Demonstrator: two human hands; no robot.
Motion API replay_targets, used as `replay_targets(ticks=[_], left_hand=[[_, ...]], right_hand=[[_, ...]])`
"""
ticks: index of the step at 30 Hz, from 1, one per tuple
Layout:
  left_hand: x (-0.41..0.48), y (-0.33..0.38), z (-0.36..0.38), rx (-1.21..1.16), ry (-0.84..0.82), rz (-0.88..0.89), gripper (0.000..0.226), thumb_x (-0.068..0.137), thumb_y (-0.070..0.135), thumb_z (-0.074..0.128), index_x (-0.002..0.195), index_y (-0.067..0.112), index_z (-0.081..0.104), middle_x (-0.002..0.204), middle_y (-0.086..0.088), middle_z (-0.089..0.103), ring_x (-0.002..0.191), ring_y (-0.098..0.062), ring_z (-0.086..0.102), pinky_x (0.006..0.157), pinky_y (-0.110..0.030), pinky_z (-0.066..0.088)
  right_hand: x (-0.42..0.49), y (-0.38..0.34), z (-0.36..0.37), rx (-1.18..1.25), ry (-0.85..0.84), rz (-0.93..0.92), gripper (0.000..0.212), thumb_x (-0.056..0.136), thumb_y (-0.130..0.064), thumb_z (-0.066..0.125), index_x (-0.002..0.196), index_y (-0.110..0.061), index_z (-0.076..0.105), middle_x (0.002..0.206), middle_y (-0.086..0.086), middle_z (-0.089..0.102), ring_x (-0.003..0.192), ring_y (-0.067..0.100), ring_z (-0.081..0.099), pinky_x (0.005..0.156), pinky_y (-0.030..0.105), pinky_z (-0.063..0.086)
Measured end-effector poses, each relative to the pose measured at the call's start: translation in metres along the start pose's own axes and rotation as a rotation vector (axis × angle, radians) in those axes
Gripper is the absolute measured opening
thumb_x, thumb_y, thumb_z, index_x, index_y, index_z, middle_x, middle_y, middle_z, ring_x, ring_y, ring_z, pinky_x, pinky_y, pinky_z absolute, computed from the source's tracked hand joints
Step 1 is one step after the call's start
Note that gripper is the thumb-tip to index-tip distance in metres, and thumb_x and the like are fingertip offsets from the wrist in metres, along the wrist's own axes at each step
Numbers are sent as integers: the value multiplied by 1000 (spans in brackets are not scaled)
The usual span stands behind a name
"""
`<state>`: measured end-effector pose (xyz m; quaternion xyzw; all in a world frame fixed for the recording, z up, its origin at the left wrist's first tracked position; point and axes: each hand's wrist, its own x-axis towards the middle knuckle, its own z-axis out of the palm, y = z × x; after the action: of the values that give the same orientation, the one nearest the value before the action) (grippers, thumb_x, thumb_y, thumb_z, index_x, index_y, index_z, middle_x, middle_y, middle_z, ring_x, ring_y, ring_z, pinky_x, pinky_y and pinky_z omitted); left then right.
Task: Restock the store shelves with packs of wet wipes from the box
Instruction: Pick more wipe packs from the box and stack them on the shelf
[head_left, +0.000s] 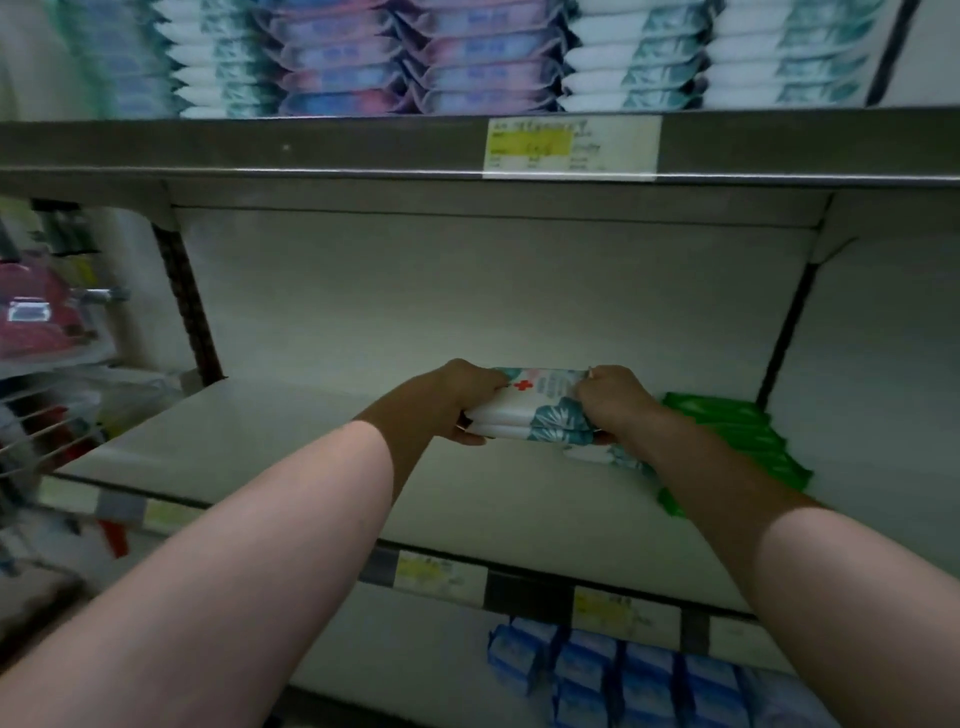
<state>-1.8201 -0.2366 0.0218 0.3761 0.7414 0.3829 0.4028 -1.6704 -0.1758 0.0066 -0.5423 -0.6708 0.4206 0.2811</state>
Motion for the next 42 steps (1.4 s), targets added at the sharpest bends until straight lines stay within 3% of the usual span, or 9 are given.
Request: replay_targets(ticks=[3,6,11,16,23,29,32,35,42], left_hand=[[13,13,21,7,-45,22,24,98,31,52,102,7,53,82,-13,61,67,-22,60,69,-35,53],[26,24,40,-2,-73,36,23,97,30,53,102,7,53,83,-13,61,68,-22,61,62,-32,52],[49,39,67,-47,-102,31,25,95,30,56,103,7,52,91,-14,59,76,-25,59,61,-32,51],[75,51,87,-67,-136,25,25,95,28,57,107,7,52,99,-14,59,92,-29,59,83,-39,53],[105,52,111,-23,-147,-93,24,94,21,61,107,4,50,110,-16,51,107,-35,56,88,-42,52],[120,48,120,13,-149,-181,37,92,17,63,123,-1,53,125,-21,52,114,-38,54,85,-44,53],[127,44,124,40,-149,-198,36,91,15,63,122,0,53,121,-22,54,107,-37,57,86,-46,54],[129,42,127,70,-142,-185,23,93,14,61,110,0,56,101,-18,55,91,-33,57,90,-47,53],[130,42,127,244,-126,-140,20,92,28,61,96,8,59,96,-12,61,89,-26,58,79,-39,50]], right_hand=[[13,7,-23,-53,53,24,12,95,-6,46,96,2,54,91,16,55,83,28,56,73,36,52],[25,11,-42,-31,59,70,15,97,-9,44,93,3,52,94,17,55,85,28,55,78,39,52],[37,10,-64,-13,-21,125,25,97,-25,47,101,-1,48,86,12,52,80,25,57,62,33,52],[62,19,-76,-109,-40,114,21,96,-19,50,103,0,45,85,11,51,73,20,54,60,28,49],[103,43,-79,-389,-86,106,36,97,-18,51,120,8,52,94,11,52,87,21,54,61,24,39],[124,59,-74,-503,-95,107,22,90,-24,53,76,-7,49,90,9,55,85,23,55,73,27,44],[124,62,-71,-664,-94,94,28,92,-32,50,107,-9,54,122,11,55,112,28,53,106,41,36],[120,62,-71,-815,-75,51,42,96,-34,47,129,-9,48,131,9,51,120,27,48,114,45,23],[113,60,-66,-1064,-29,-72,10,93,-23,49,87,-16,52,101,2,59,106,23,55,103,38,29]])
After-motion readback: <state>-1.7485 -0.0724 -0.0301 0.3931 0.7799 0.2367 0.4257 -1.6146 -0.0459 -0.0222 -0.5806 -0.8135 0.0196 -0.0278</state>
